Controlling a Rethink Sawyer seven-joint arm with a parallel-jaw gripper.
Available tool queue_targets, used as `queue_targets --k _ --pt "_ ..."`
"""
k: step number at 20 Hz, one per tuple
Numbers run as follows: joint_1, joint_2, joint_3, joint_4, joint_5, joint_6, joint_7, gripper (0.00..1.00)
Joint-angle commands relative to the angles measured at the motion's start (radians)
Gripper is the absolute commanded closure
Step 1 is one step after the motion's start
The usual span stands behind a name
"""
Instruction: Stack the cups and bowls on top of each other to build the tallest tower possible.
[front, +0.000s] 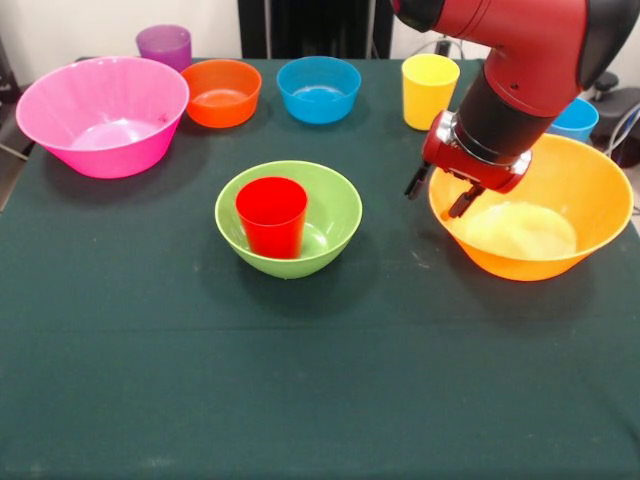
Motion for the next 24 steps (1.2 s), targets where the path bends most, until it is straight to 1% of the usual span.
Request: queue_targets --k 1,3,7,10,13,20,24 --pt "0.000 0.015 0.068 0.015 0.001 -0.079 0.164 1.00" --pt "-0.048 -0.039 0.154 0.111 -0.008 -0.272 0.086 1.00" --pt "-0.050 -0.020 0.150 0.100 -0.027 -0.291 0.077 1.00" --pt "-0.053 -0.034 0.151 0.104 -0.031 -0.269 0.055 1.00" --pt "-0.066 -0.042 0.164 0.114 -0.036 -0.276 0.029 1.00" --pt "-0.064 -0.034 0.165 0.095 -0.038 -0.260 0.026 1.00" --pt "-0.068 -0.040 0.170 0.106 -0.041 -0.268 0.024 1.00"
